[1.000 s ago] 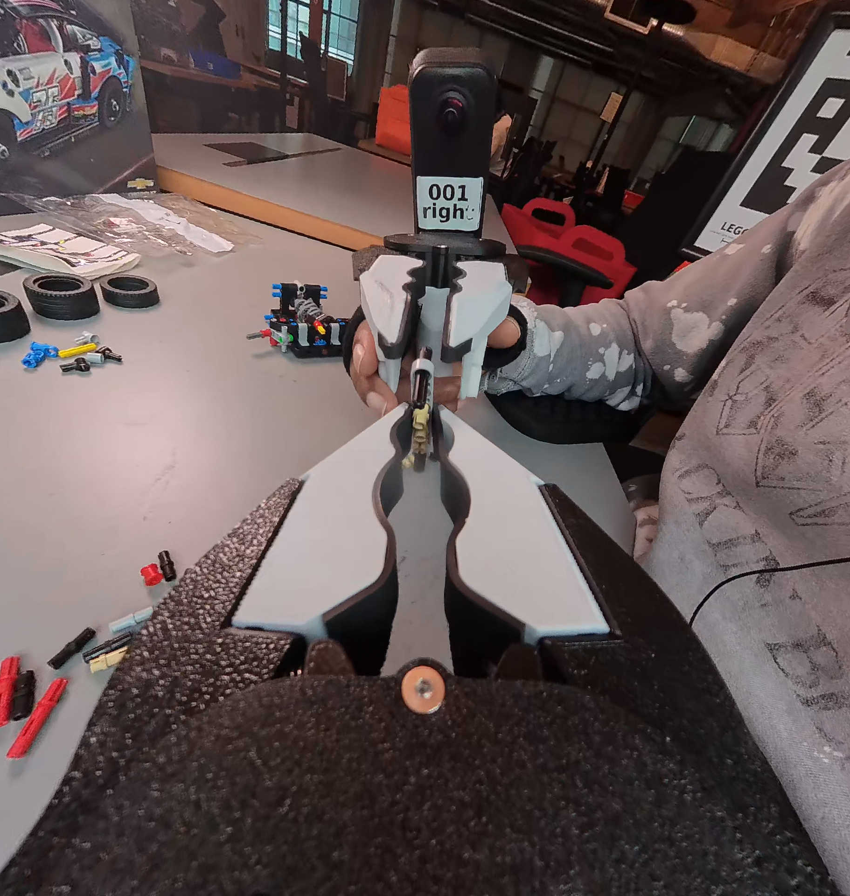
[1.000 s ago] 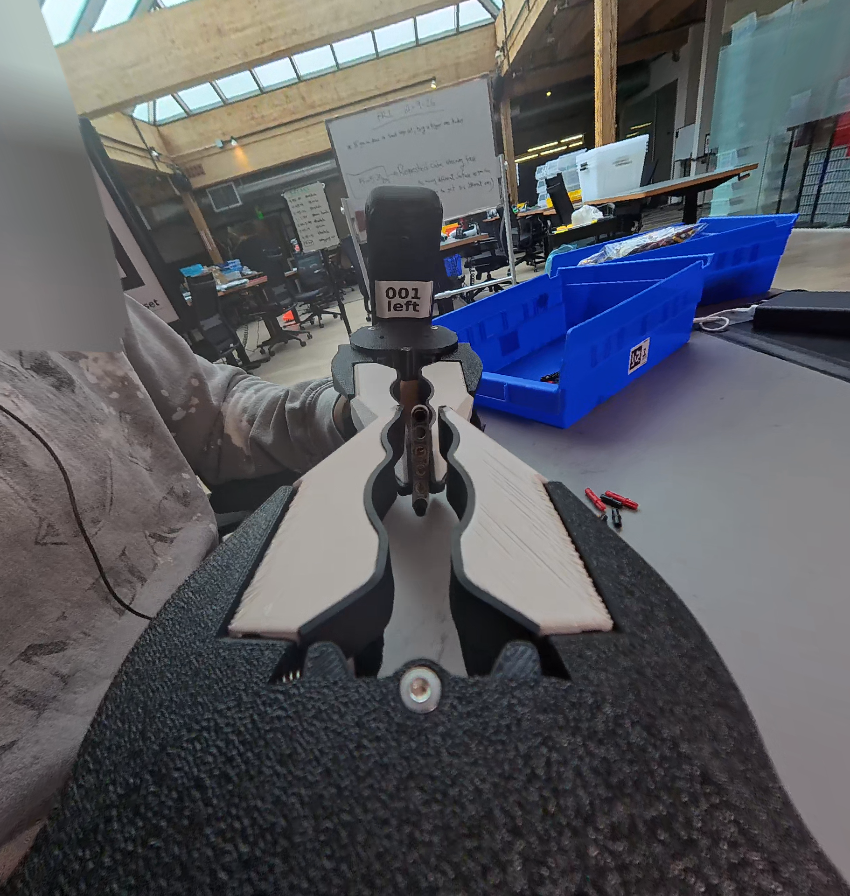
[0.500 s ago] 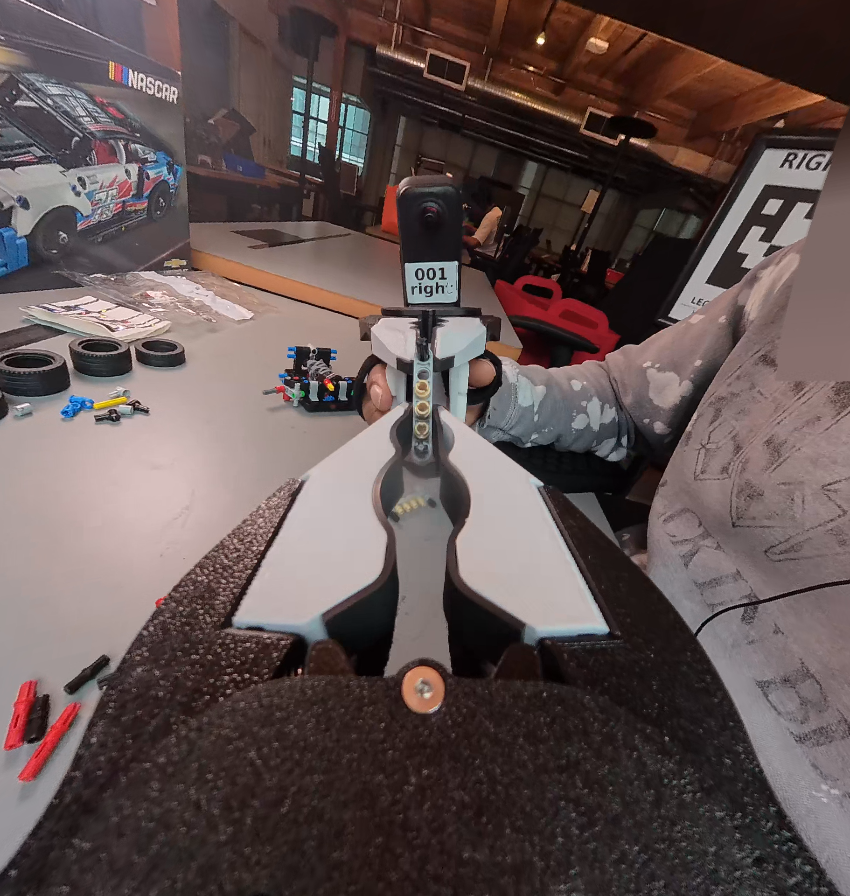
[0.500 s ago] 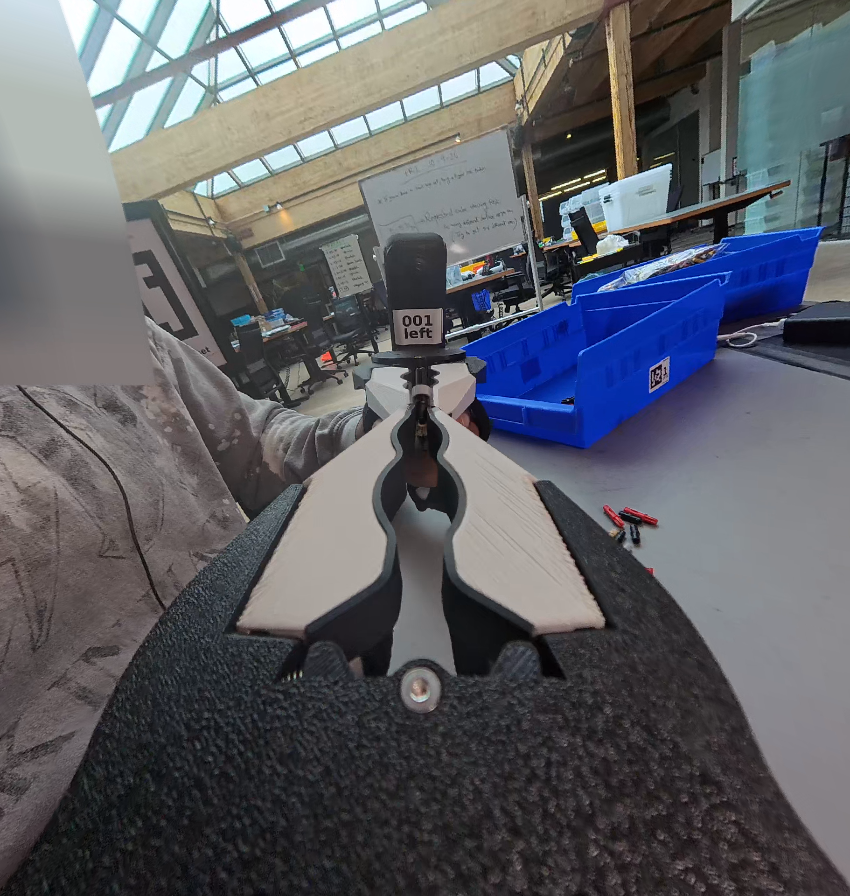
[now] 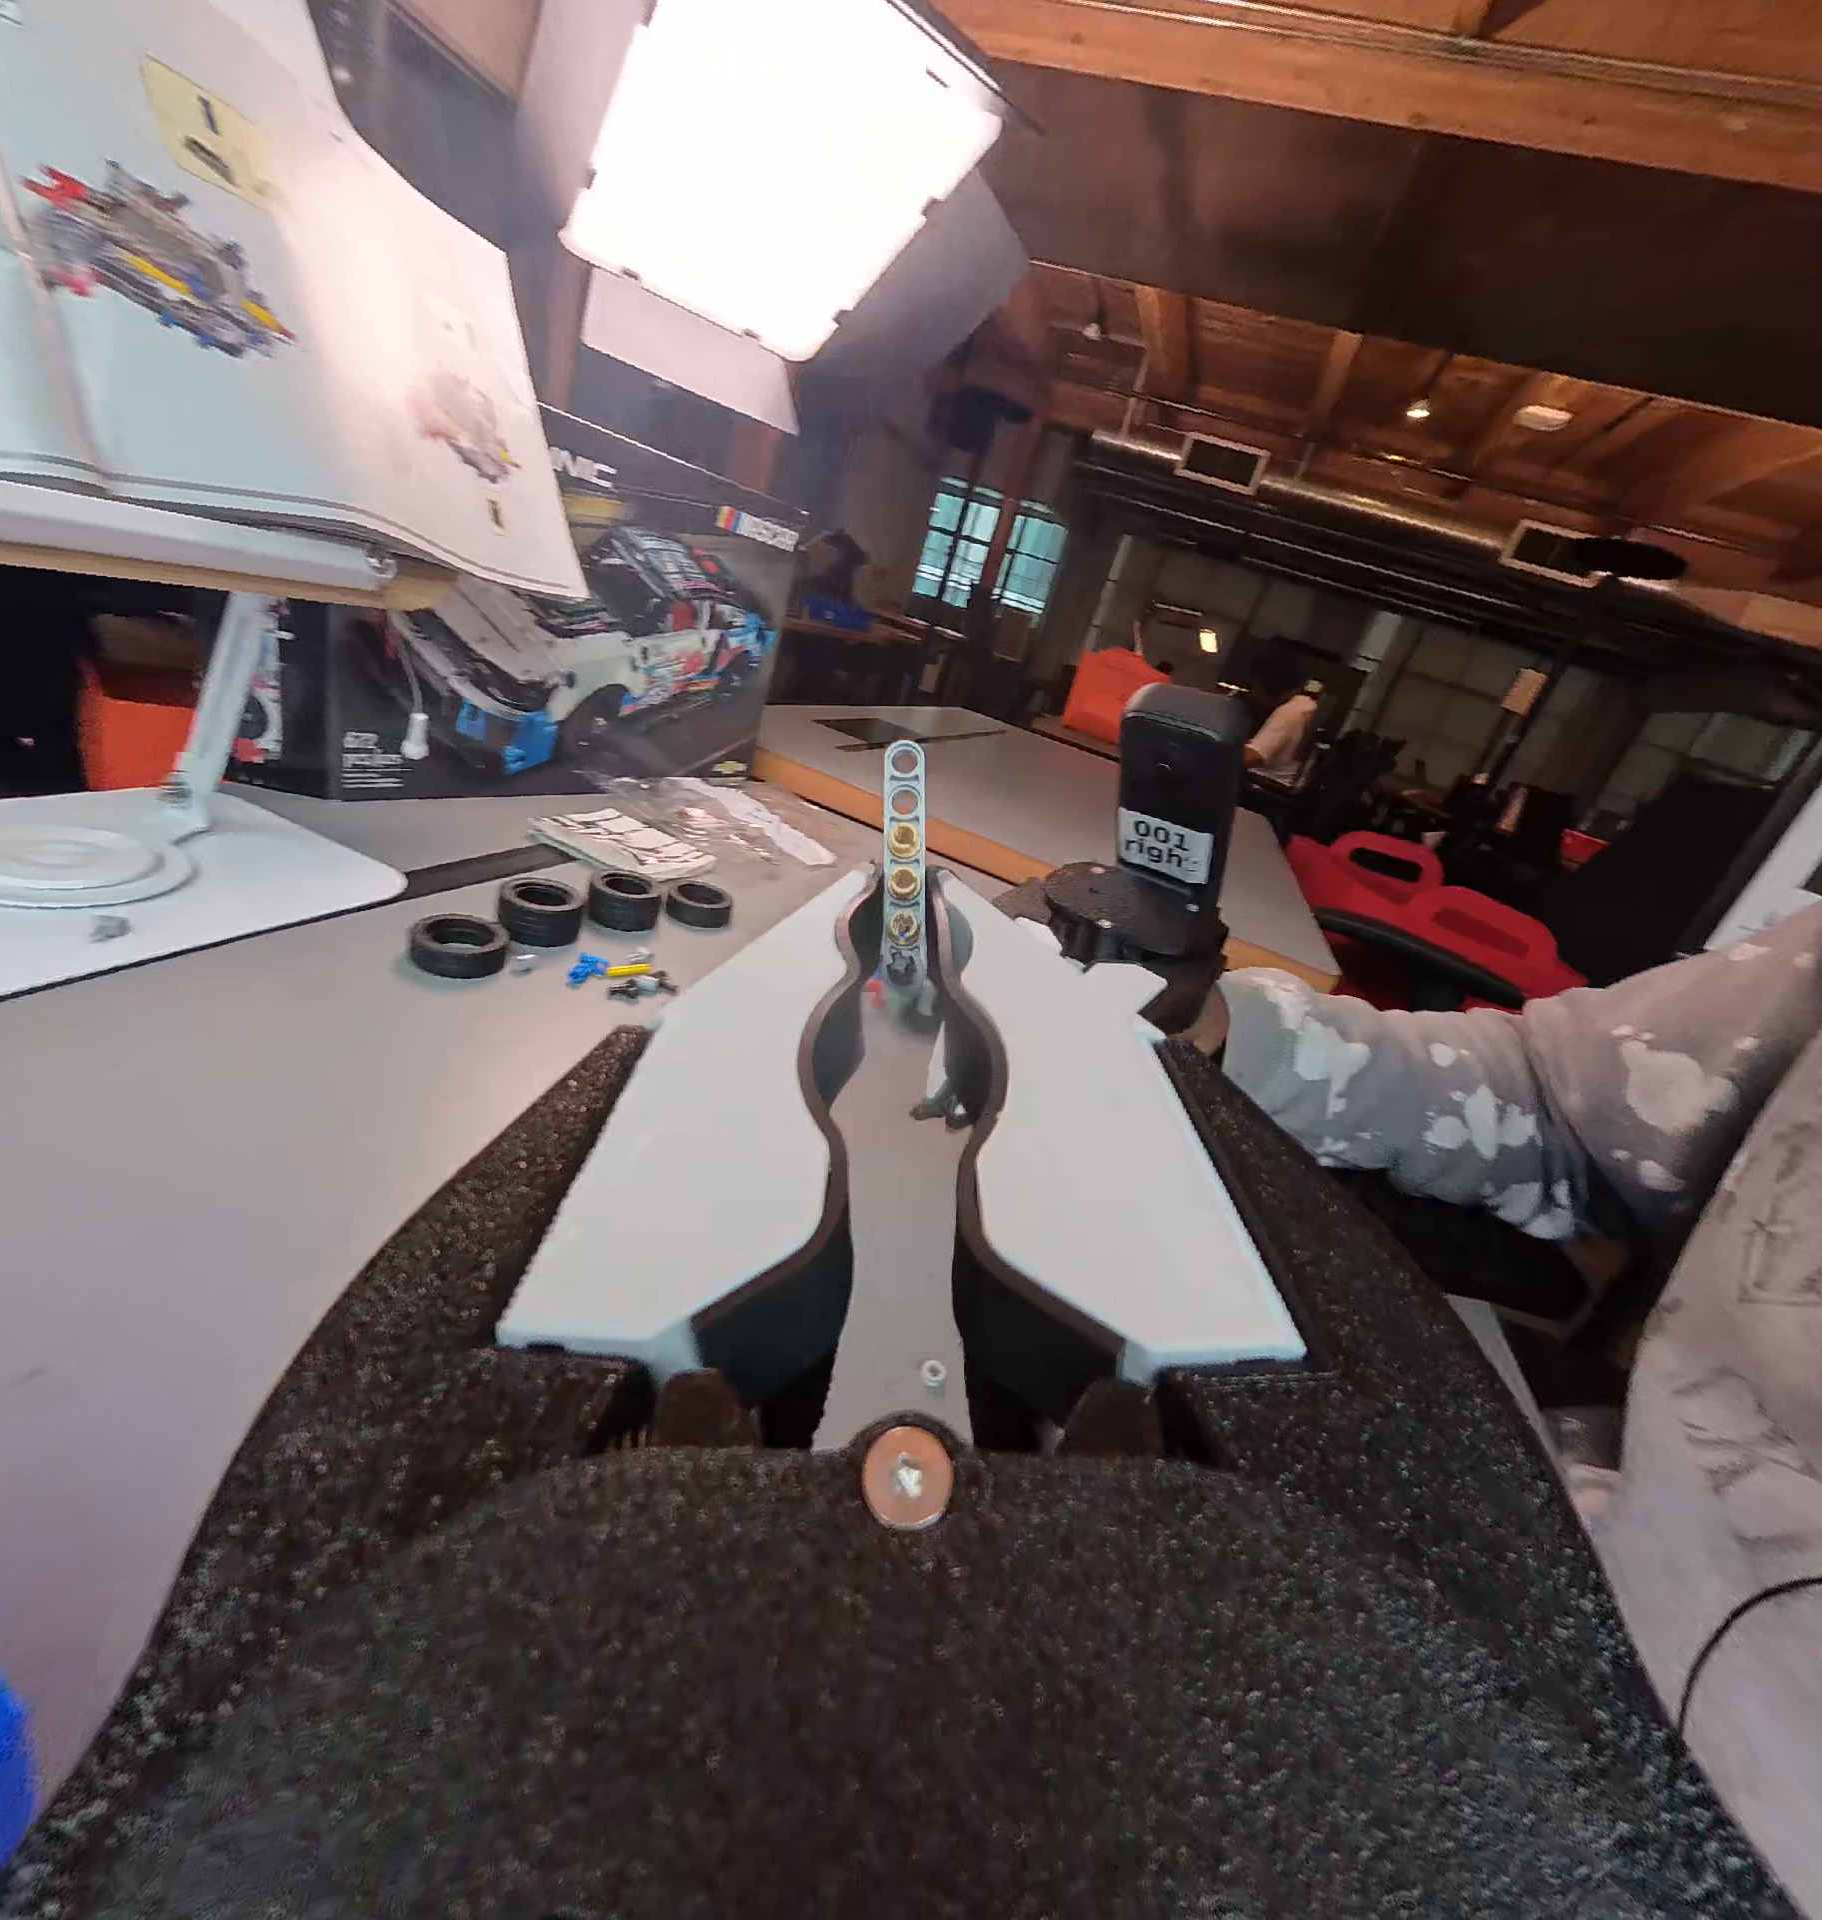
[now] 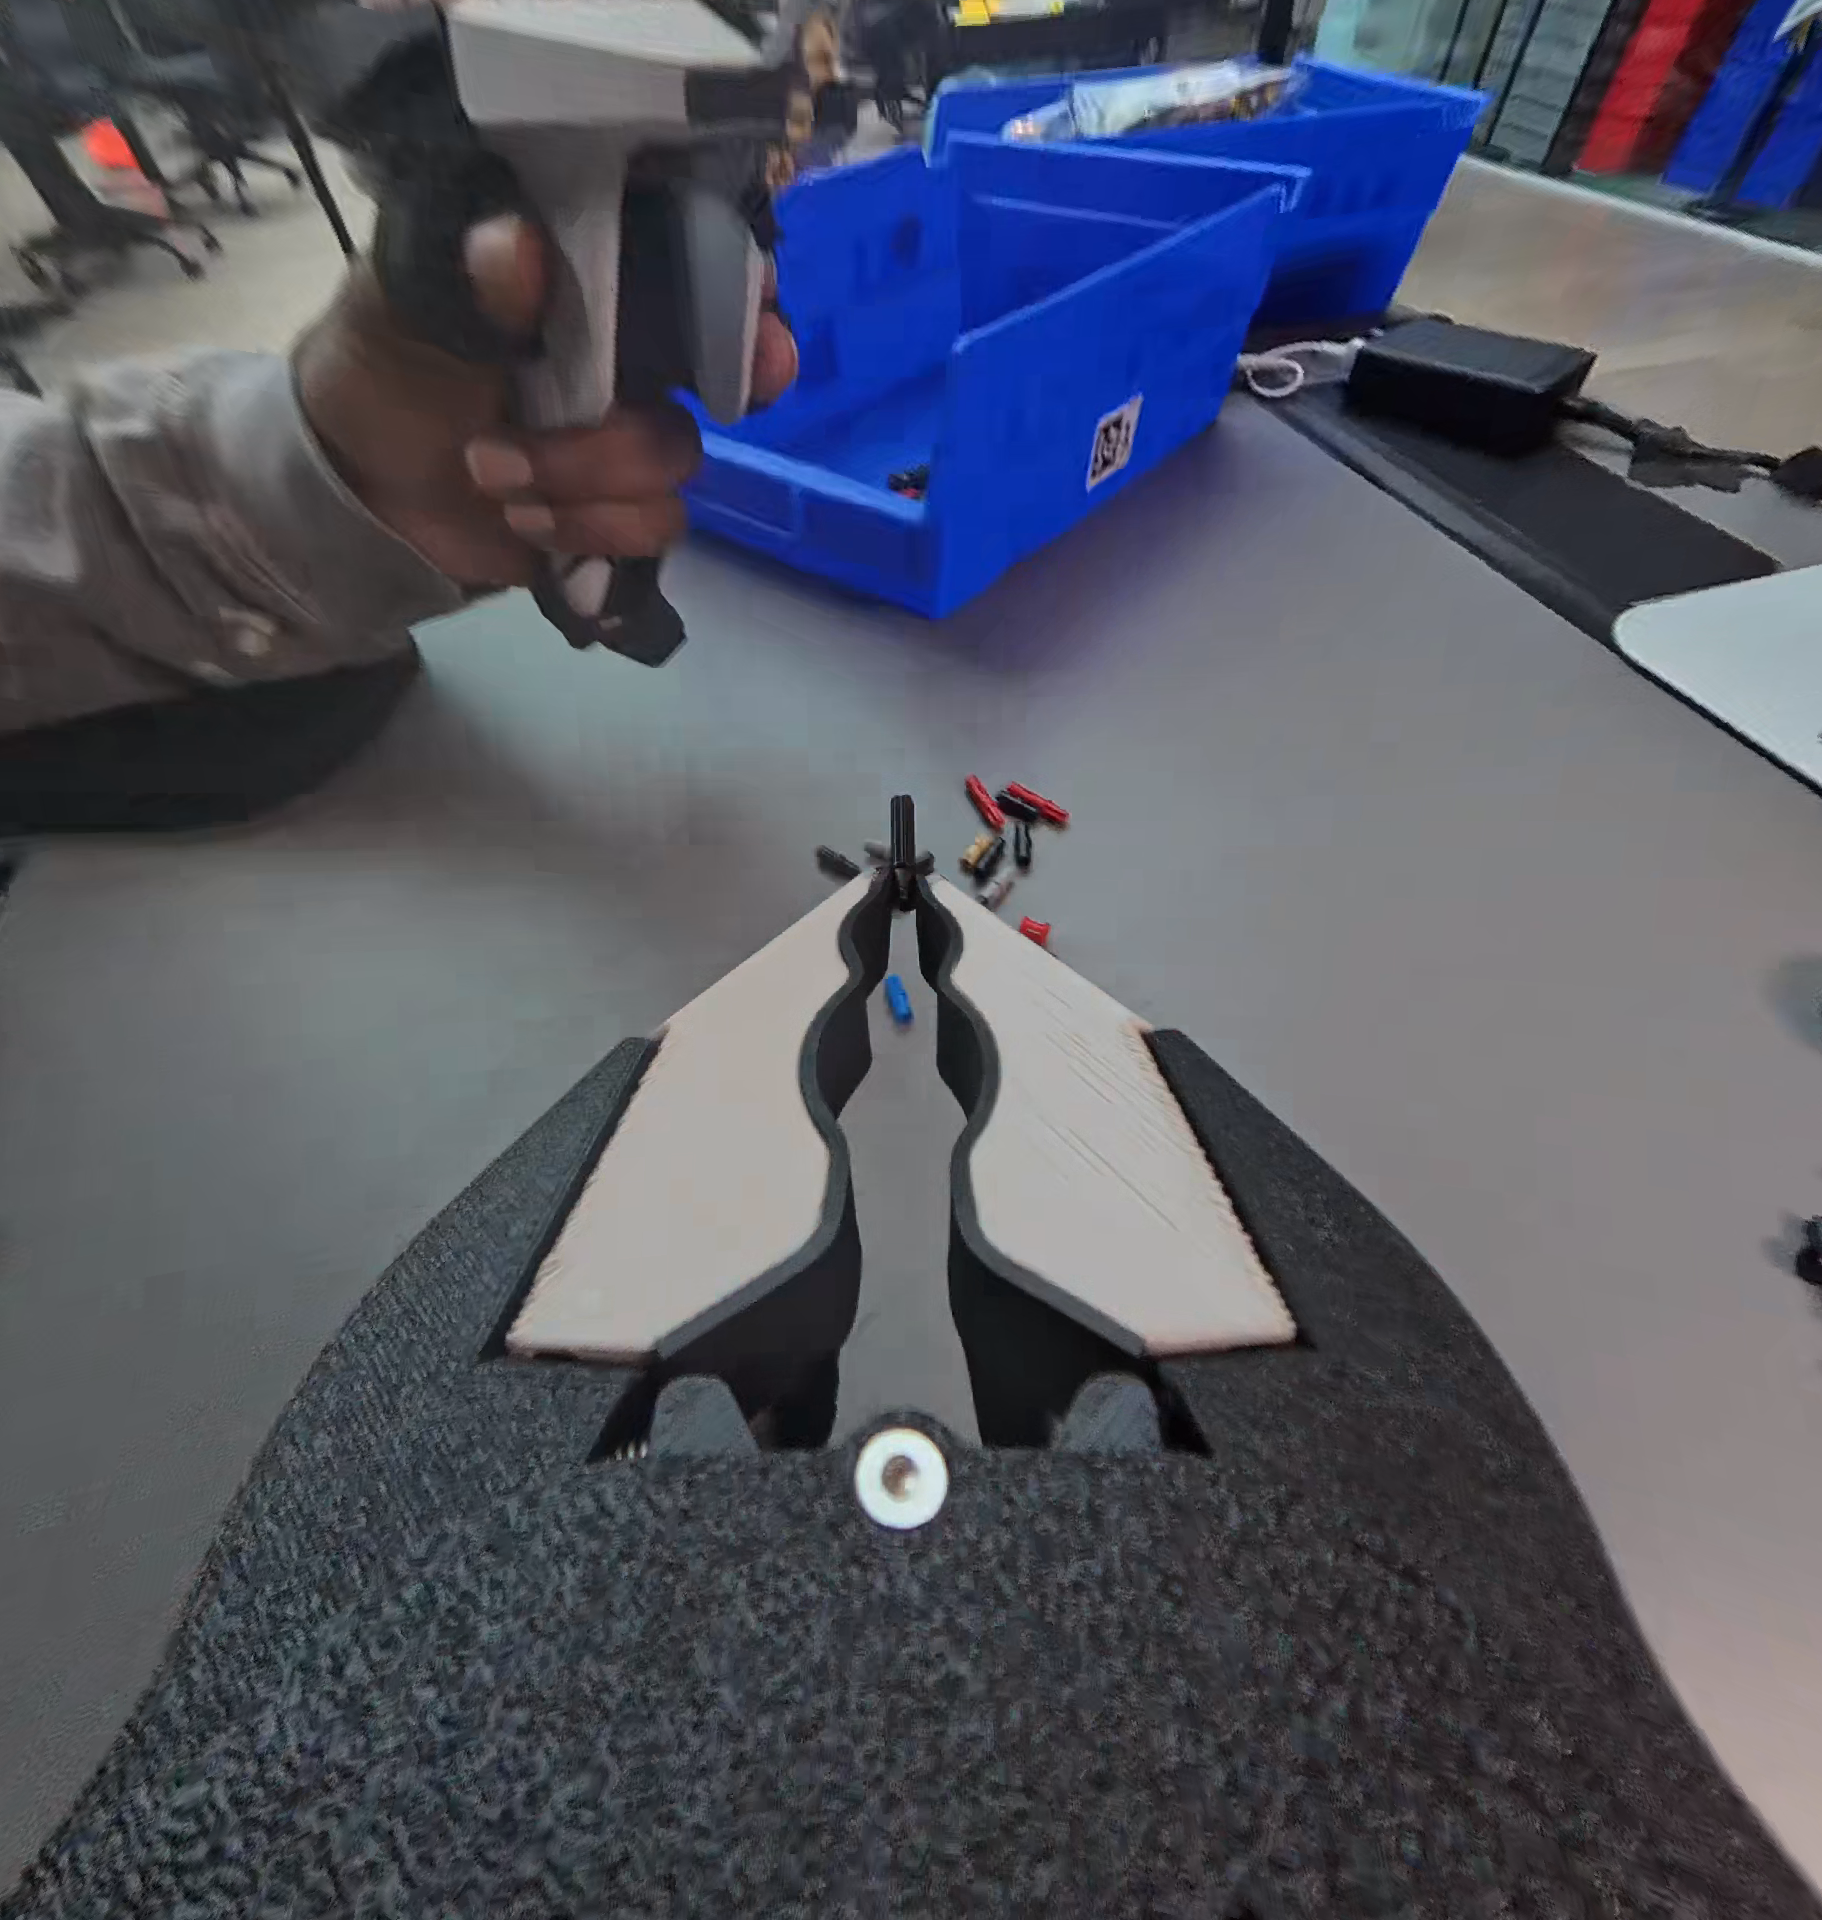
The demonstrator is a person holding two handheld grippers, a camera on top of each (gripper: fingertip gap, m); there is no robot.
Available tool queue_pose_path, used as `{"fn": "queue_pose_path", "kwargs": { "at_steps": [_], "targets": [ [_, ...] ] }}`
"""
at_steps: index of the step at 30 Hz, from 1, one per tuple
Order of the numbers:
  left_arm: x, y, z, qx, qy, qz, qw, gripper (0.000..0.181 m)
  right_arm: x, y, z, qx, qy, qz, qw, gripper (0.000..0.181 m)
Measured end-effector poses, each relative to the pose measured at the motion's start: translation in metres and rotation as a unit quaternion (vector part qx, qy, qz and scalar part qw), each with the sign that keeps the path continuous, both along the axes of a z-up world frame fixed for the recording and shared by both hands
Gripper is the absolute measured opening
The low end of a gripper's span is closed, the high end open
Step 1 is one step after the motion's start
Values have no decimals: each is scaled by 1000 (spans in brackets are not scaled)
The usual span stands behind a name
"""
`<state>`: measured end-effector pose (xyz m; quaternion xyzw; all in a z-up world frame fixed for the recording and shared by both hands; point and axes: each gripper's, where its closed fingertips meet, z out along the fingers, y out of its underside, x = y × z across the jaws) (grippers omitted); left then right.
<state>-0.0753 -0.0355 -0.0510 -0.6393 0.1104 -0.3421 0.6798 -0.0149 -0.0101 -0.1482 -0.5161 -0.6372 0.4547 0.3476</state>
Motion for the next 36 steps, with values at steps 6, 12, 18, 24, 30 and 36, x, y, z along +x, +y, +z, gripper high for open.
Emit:
{"fn": "queue_pose_path", "kwargs": {
  "at_steps": [6,12,18,24,30,36],
  "targets": [
    [-11,9,-17,-27,12,29,999,7,-39,5,-43,112,-130,8,985,4],
    [-9,14,-32,-55,12,21,998,6,-54,2,-67,160,-164,17,973,5],
    [-2,16,-42,-75,4,-3,997,6,-49,13,-23,109,-68,-16,992,19],
    [19,9,-39,-73,-28,-69,994,7,-24,-7,50,-52,71,48,995,15],
    [48,-6,-30,-56,-59,-152,985,6,-14,-23,90,-174,135,95,971,13],
    [64,-13,-34,-63,-41,-185,980,7,-13,-39,83,-178,105,132,969,7]
  ]
}}
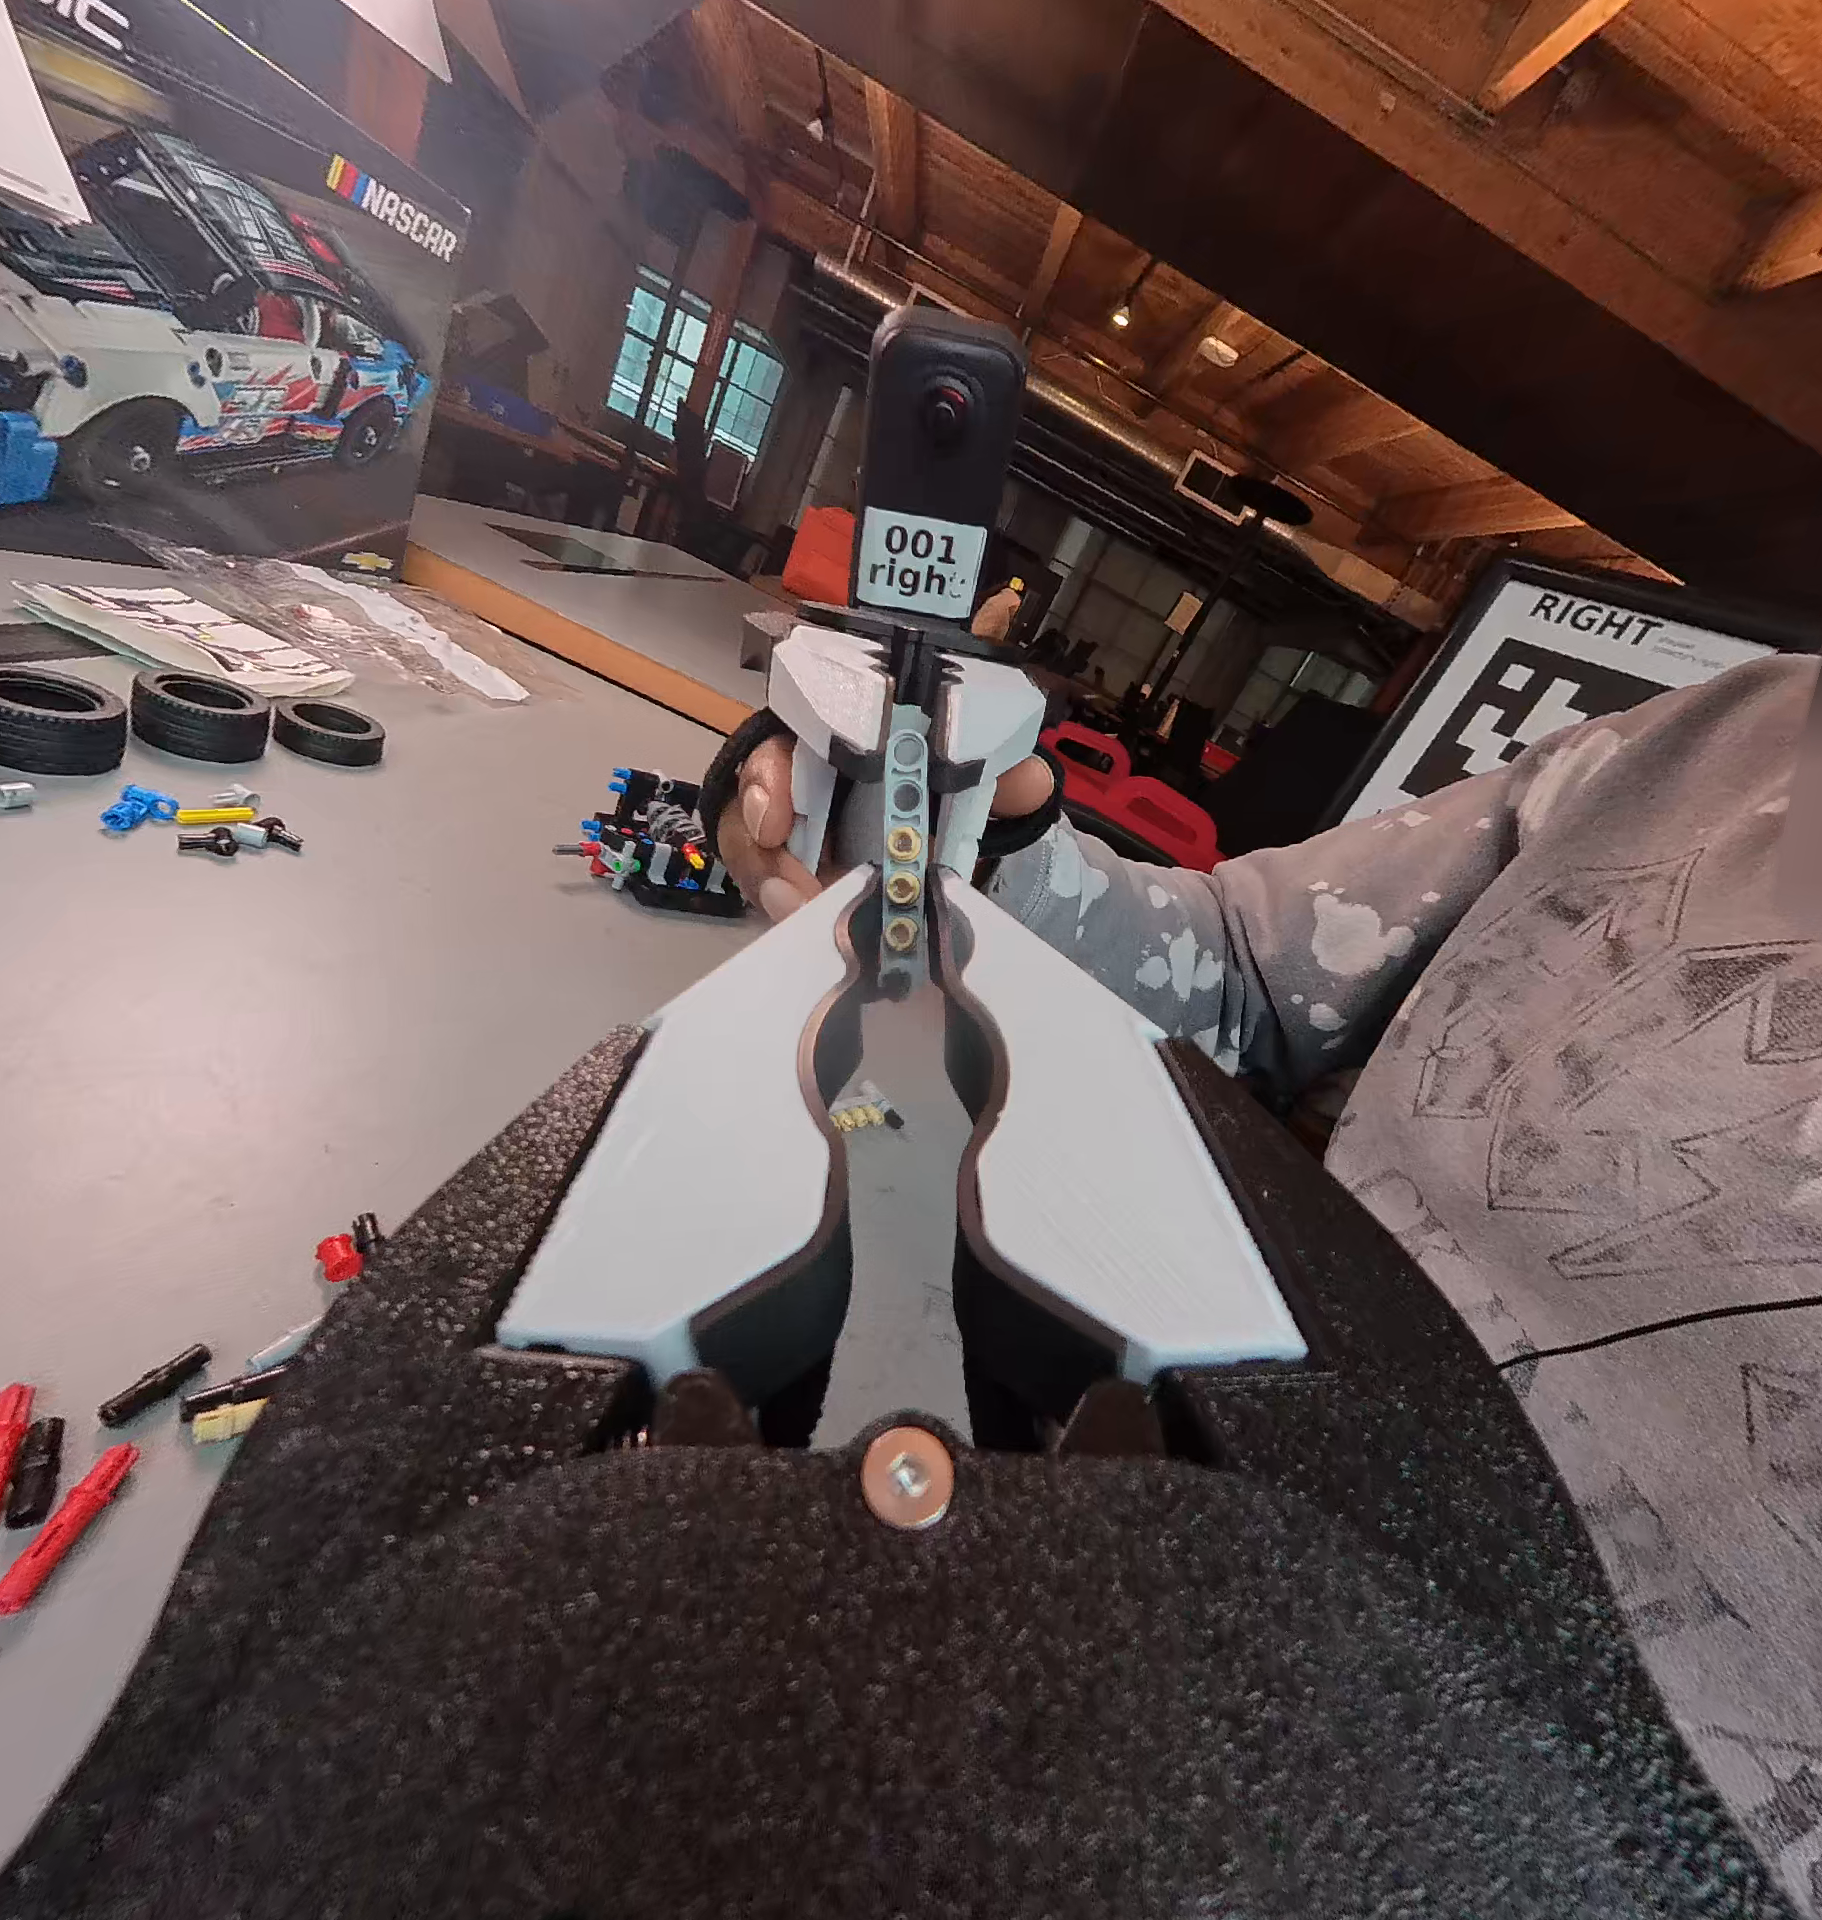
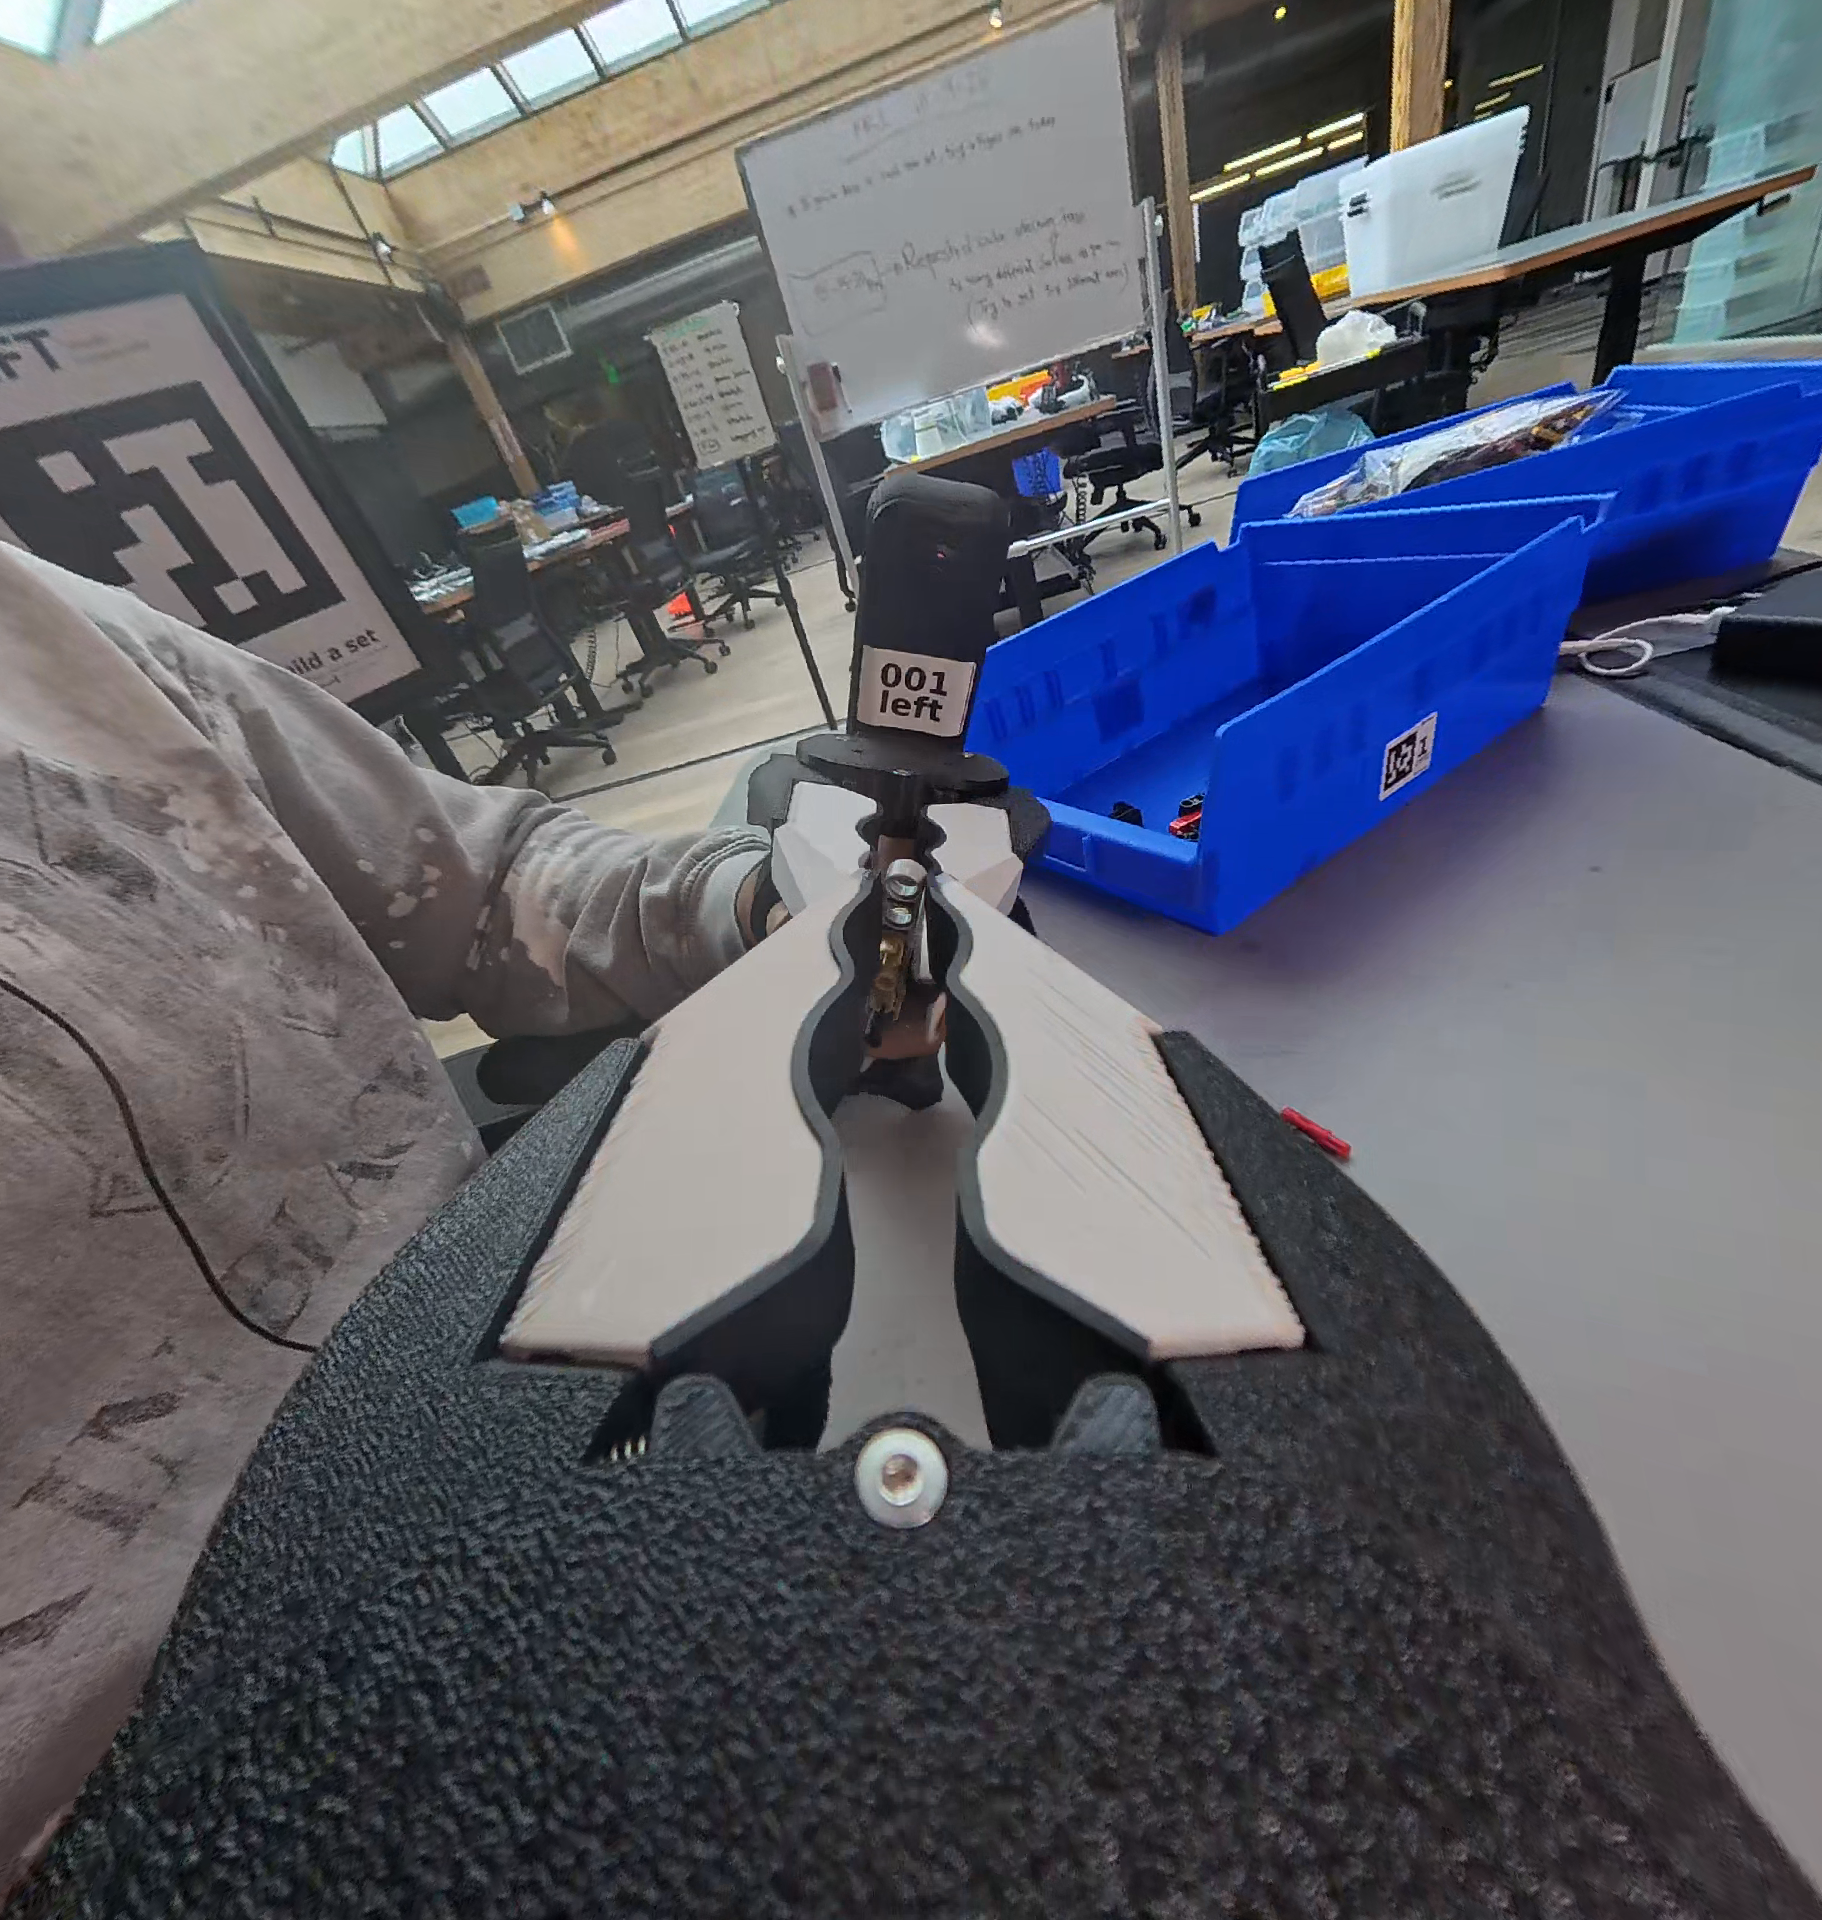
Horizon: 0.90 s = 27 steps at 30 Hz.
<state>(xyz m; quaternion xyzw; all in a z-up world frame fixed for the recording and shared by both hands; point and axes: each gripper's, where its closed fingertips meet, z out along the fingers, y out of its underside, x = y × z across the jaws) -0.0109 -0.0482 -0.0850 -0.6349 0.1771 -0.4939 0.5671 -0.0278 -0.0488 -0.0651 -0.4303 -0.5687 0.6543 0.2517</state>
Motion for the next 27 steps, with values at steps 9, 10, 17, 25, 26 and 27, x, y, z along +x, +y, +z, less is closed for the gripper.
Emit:
{"fn": "queue_pose_path", "kwargs": {
  "at_steps": [9,10,17,25,26,27],
  "targets": [
    [0,1,0,-32,-22,-8,999,8,2,-1,12,6,15,-9,1000,13],
    [-5,2,3,-33,-36,-4,999,8,5,2,13,14,17,-10,1000,13],
    [-11,2,10,-38,-78,-10,996,7,2,-6,-13,146,2,-28,989,13],
    [-12,5,9,-33,-67,9,997,7,-1,-6,-15,159,6,-42,986,9],
    [-12,5,9,-34,-68,9,997,7,-2,-5,-15,167,6,-46,985,7],
    [-13,5,10,-36,-72,9,997,7,-2,-5,-16,175,7,-50,983,5]
  ]
}}
